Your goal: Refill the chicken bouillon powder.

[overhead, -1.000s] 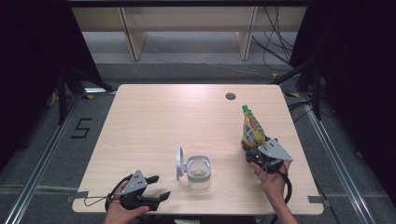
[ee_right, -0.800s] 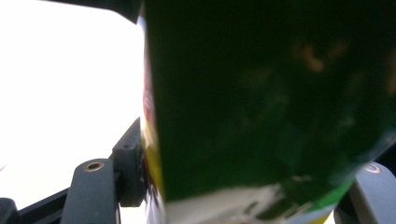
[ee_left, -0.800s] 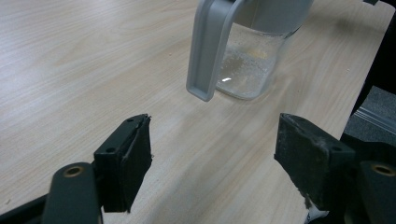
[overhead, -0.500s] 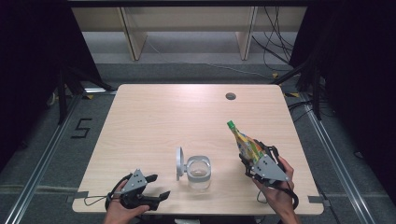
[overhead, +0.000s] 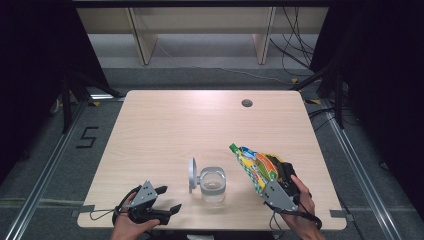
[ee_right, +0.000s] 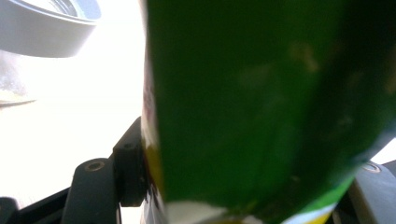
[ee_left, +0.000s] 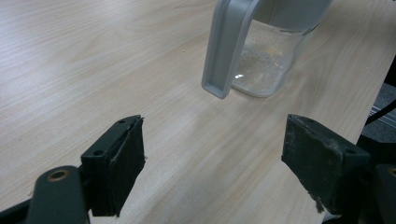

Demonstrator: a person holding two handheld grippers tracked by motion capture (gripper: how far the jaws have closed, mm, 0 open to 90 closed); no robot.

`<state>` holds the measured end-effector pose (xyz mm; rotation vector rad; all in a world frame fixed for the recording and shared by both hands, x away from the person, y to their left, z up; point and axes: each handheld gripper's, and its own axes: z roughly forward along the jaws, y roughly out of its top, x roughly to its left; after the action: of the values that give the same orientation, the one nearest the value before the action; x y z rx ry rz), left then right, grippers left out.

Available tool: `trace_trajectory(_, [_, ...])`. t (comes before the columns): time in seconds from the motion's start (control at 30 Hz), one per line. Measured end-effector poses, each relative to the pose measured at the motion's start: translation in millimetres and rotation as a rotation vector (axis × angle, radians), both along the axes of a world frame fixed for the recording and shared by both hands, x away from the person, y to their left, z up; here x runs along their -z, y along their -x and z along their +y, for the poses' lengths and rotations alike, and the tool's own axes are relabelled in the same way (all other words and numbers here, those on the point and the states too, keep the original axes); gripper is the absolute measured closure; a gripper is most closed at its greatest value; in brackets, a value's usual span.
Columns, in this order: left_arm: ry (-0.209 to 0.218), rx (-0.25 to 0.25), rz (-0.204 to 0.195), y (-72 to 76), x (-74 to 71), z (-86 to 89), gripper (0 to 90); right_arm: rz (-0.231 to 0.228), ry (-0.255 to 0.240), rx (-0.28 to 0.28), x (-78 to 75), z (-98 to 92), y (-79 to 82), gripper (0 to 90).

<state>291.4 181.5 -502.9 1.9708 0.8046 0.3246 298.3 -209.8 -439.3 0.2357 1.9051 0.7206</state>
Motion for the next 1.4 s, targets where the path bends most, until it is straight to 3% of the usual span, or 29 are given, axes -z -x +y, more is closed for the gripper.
trace_trajectory(0.03, [-0.012,0.000,-0.003,0.2,-0.6,0.7,20.5,-0.007,0.009,0.009,1.0,1.4,2.3,35.0])
trace_trajectory(0.07, [-0.007,0.001,-0.003,0.1,-0.7,0.8,20.6,-0.039,0.085,0.025,1.9,4.9,5.7,35.0])
trace_trajectory(0.1, [-0.007,0.002,-0.003,0.0,-0.9,1.0,20.5,-0.057,0.114,0.023,1.6,5.8,6.5,35.0])
trace_trajectory(0.23, [-0.011,-0.001,-0.005,-0.5,-0.7,1.4,20.5,-0.078,0.153,0.011,1.3,8.5,9.6,35.1])
trace_trajectory(0.33, [0.005,-0.018,0.010,-0.1,0.3,0.7,20.5,-0.130,0.246,-0.021,3.6,15.2,11.9,35.1])
trace_trajectory(0.43, [0.009,-0.027,0.009,0.5,-0.1,0.6,20.5,-0.141,0.280,-0.012,6.6,18.3,14.4,35.2])
trace_trajectory(0.47, [0.004,-0.019,0.009,0.1,-0.3,1.5,20.5,-0.204,0.393,-0.048,1.0,20.3,12.8,35.3])
trace_trajectory(0.5, [0.005,-0.014,0.000,-0.1,-0.6,1.7,20.5,-0.159,0.346,0.010,11.1,22.2,17.8,36.8])
trace_trajectory(0.53, [-0.007,-0.006,-0.008,-0.6,-1.2,2.8,20.5,-0.159,0.346,0.010,11.1,22.2,17.8,36.8])
trace_trajectory(0.57, [-0.014,-0.015,-0.006,0.0,-2.1,3.6,20.5,-0.192,0.399,-0.002,11.3,23.8,18.9,36.9])
trace_trajectory(0.6, [-0.014,-0.015,-0.006,0.0,-2.1,3.6,20.5,-0.192,0.399,-0.002,11.3,23.8,18.9,36.9])
trace_trajectory(0.77, [0.005,-0.012,-0.005,-0.9,-1.2,3.1,20.6,-0.258,0.535,-0.035,9.6,30.5,18.9,37.0])
trace_trajectory(0.83, [0.003,-0.012,-0.006,-1.4,-1.3,3.0,20.6,-0.259,0.535,-0.029,11.0,30.8,18.5,37.1])
trace_trajectory(0.87, [0.001,-0.017,0.001,-1.5,-1.2,3.2,20.6,-0.245,0.506,-0.013,14.6,30.3,18.6,37.1])
trace_trajectory(1.0, [-0.002,-0.027,0.006,-1.9,-0.1,4.2,20.6,-0.253,0.524,-0.020,15.3,29.9,16.7,37.1])
trace_trajectory(1.03, [0.004,-0.030,0.010,-1.3,0.0,4.0,20.6,-0.274,0.564,-0.029,12.8,30.6,16.2,37.1])
trace_trajectory(1.17, [-0.003,-0.032,0.010,-1.2,-0.1,4.2,20.6,-0.258,0.547,-0.023,14.6,29.6,16.4,37.2])
trace_trajectory(1.2, [0.015,-0.031,0.007,-0.4,0.0,2.7,20.6,-0.245,0.546,-0.014,15.2,29.5,17.1,37.2])
trace_trajectory(1.27, [-0.002,-0.018,-0.003,-0.2,-1.3,3.0,20.6,-0.255,0.553,-0.011,15.9,30.4,16.8,37.2])
trace_trajectory(1.3, [-0.010,-0.012,-0.011,-0.6,-1.7,3.5,20.6,-0.281,0.590,-0.032,12.6,31.8,15.8,37.2])
trace_trajectory(1.33, [-0.008,-0.019,-0.006,0.6,-2.2,2.9,20.6,-0.269,0.566,-0.018,14.2,31.7,17.0,37.2])
trace_trajectory(1.37, [0.000,-0.009,-0.014,0.1,-1.5,3.1,20.6,-0.282,0.600,-0.028,11.5,33.2,17.4,37.2])
trace_trajectory(1.4, [-0.004,-0.007,-0.011,0.2,-2.0,3.6,20.6,-0.293,0.581,-0.041,13.4,33.3,16.1,37.2])
